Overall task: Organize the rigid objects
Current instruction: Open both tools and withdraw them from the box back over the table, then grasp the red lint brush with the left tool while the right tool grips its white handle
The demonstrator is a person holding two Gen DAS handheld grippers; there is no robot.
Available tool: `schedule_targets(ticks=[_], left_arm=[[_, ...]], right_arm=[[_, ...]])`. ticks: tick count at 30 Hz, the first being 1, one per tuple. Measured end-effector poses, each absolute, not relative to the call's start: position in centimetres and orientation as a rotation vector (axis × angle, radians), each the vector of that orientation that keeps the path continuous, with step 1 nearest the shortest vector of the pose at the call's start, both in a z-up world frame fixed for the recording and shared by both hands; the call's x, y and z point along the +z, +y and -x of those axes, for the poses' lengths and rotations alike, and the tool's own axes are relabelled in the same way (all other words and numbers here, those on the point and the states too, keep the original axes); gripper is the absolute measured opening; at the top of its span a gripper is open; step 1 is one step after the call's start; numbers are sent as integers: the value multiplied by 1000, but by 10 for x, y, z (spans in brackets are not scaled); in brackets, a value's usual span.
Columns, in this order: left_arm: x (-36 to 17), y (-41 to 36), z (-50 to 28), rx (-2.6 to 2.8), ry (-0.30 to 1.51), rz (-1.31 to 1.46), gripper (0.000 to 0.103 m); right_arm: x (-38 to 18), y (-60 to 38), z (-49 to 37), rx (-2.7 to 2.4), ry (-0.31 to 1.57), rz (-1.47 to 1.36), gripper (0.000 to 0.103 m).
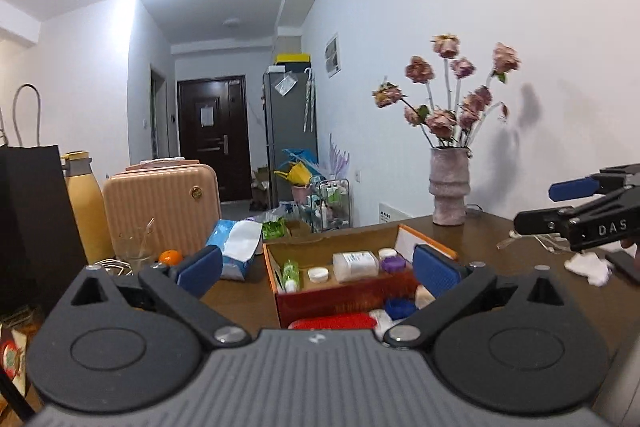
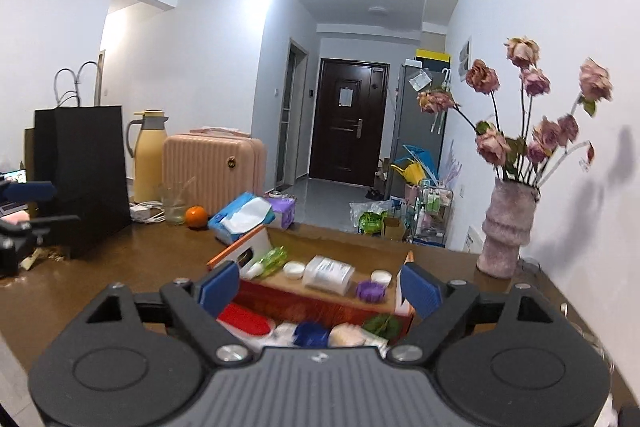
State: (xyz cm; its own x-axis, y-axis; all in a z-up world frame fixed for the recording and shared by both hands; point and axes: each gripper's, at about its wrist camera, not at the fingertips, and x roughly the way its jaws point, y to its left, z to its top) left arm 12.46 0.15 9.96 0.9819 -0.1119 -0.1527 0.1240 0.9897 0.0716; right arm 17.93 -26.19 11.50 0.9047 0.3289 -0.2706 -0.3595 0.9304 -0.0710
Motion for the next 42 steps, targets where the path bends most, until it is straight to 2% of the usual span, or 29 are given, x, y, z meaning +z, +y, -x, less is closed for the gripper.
schedule_targets(ticks=[6, 8, 17, 26, 32, 42], left_arm=[[77, 0, -61, -99, 106, -40, 103], [72, 2, -49, -91, 105, -15, 103], [63, 7, -51, -102, 155, 31, 103], [40, 3, -77, -107, 252, 21, 103], [22, 7, -114, -88, 354, 10, 103], [15, 7, -182, -123, 426, 17, 103]], right_arm=[[84, -262, -114, 344, 282, 27, 88], [75, -266, -100, 351, 301, -7, 94], [73, -268, -78, 289, 294, 32, 96], [59, -266, -109, 260, 309, 26, 96], [38, -271, -135, 226, 355, -11, 96], [19, -284, -185, 166, 433, -44, 96]])
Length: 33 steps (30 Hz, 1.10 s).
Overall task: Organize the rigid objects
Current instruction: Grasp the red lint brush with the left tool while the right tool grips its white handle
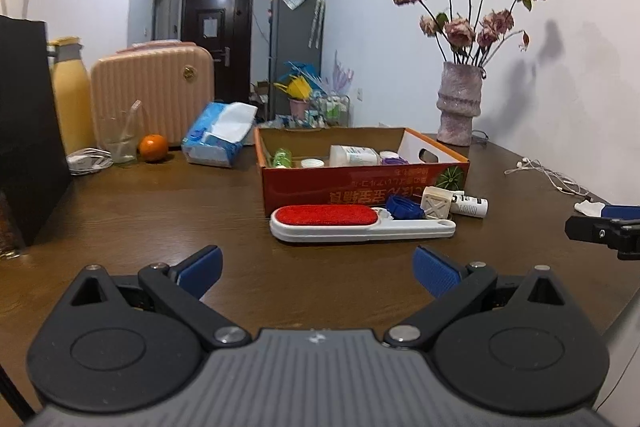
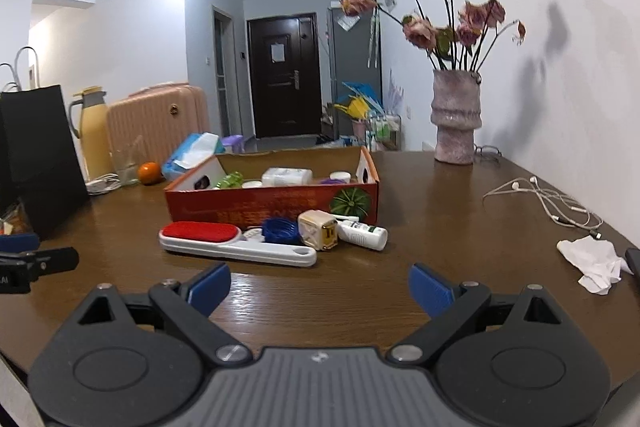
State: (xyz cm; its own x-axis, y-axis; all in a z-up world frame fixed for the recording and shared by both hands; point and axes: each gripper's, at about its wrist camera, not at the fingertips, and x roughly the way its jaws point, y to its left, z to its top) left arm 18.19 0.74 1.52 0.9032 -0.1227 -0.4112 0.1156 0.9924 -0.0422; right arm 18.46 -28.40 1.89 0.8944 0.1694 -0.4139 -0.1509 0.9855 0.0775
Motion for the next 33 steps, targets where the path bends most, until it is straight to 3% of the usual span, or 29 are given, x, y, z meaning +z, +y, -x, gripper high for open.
schedule_targets(ticks=[18, 22, 26, 28, 30, 33], left_arm=[[-6, -18, -352, -262, 544, -23, 103], [-10, -23, -366, -277, 517, -65, 102], [-22, 2, -376, -196, 560, 17, 88], [-30, 19, -382, -157, 604, 92, 81], [-39, 31, -389, -144, 656, 160, 76], [-44, 41, -392, -166, 671, 239, 74]], right_arm=[[-14, -279, -333, 189, 549, -30, 90], [-24, -270, -353, 242, 596, -49, 75], [-33, -261, -365, 302, 632, -67, 64], [-38, -259, -373, 297, 657, -72, 43], [-43, -259, -378, 282, 677, -73, 33], [-45, -262, -379, 267, 695, -75, 29]])
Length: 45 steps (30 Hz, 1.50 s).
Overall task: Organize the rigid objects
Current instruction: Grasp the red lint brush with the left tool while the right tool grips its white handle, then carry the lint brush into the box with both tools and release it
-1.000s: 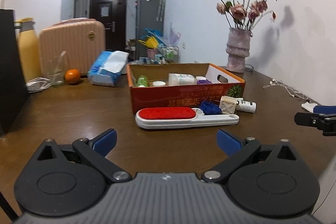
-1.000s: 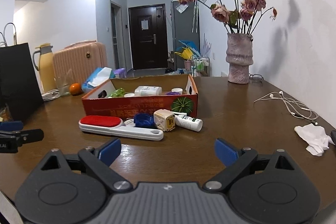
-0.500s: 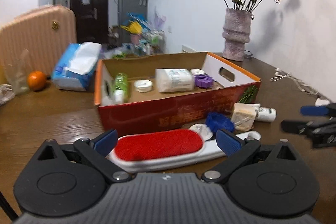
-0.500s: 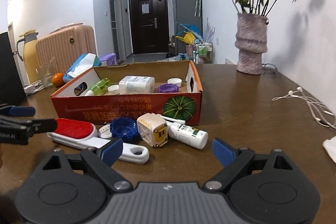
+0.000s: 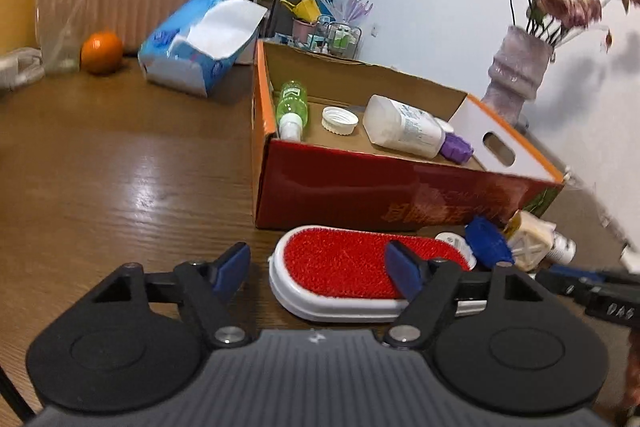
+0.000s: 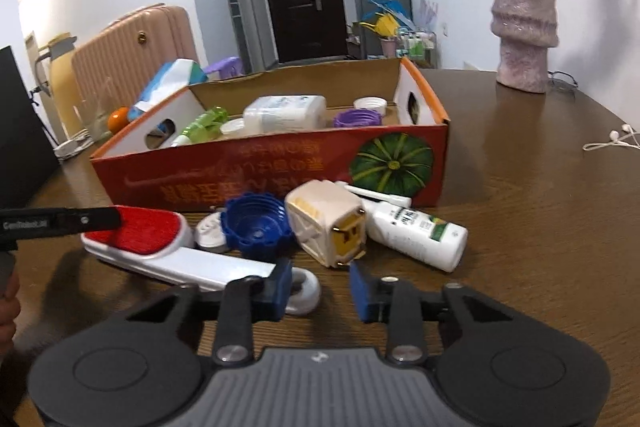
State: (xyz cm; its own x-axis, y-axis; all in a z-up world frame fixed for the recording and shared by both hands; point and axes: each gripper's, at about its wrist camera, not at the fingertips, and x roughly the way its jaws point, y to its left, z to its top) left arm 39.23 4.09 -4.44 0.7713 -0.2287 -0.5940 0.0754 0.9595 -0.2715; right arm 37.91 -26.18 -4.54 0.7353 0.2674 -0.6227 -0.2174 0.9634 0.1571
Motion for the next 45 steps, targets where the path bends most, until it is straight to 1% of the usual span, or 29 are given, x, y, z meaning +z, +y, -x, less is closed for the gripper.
schedule_targets(ticks=[2, 5, 6, 8, 14, 18, 24, 31, 34, 38, 42, 45], left_arm=[[-46, 43, -394, -200, 667, 265, 66], [-48, 44, -392, -194, 664, 295, 66], [-48, 44, -390, -192, 664, 297, 66], [-47, 44, -384, -188, 671, 313, 63], [-44, 49, -345, -161, 684, 375, 56], [-40, 48, -311, -168, 684, 416, 55], [-14, 33, -266, -198, 620, 398, 54], [13, 16, -236, -231, 556, 377, 54], [24, 10, -238, -238, 535, 367, 54], [45, 7, -261, -249, 496, 356, 53], [68, 8, -301, -252, 462, 347, 53], [79, 11, -336, -240, 452, 339, 53]], right_arm=[[-46, -266, -378, 272, 702, -102, 29], [-48, -271, -379, 269, 718, -160, 28], [-48, -273, -380, 272, 721, -186, 26], [-49, -276, -381, 297, 731, -245, 13], [-46, -275, -359, 275, 726, -258, 13], [-34, -282, -328, 265, 696, -263, 13], [-11, -295, -282, 237, 633, -259, 13], [10, -312, -243, 218, 562, -283, 13], [18, -315, -244, 211, 534, -283, 13], [40, -315, -261, 213, 474, -258, 13], [63, -316, -300, 229, 436, -258, 13], [71, -315, -341, 248, 445, -275, 13]])
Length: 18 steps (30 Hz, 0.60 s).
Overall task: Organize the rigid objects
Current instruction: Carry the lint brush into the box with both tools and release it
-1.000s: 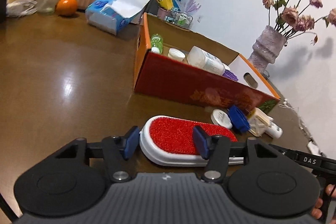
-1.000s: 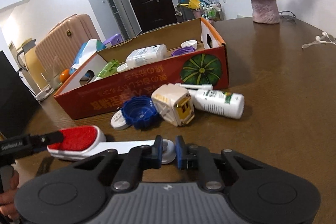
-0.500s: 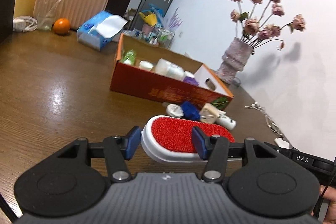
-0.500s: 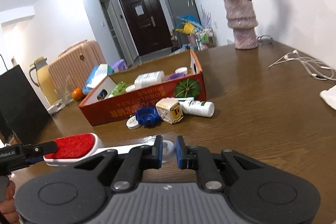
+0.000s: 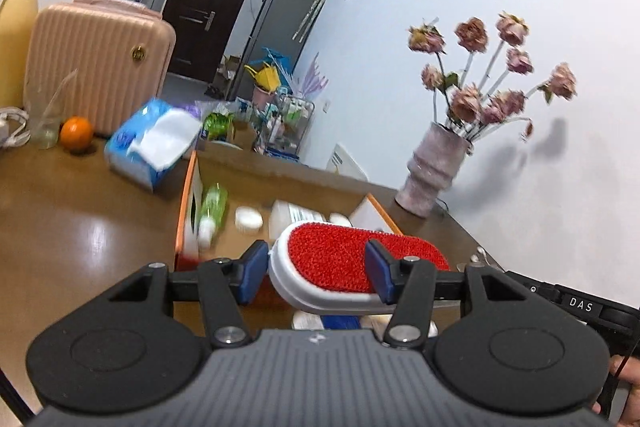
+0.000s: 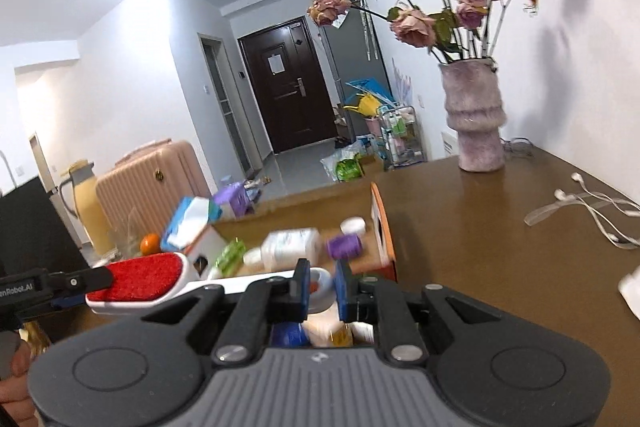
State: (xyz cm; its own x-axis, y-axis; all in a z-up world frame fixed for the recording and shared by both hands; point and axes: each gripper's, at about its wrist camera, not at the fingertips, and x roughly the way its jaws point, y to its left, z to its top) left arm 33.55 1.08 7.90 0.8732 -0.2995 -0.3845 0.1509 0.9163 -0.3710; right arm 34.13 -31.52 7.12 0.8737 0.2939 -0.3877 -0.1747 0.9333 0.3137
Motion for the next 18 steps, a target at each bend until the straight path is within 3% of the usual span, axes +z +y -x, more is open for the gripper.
schedule_targets(ticks=[10, 18], left_arm=[[50, 33, -449, -190, 598, 359, 54], [11, 39, -479, -153, 652, 273, 53]], right_arm=[[47, -296, -470, 269, 582, -282, 13], [8, -275, -513, 293, 683, -227, 13]])
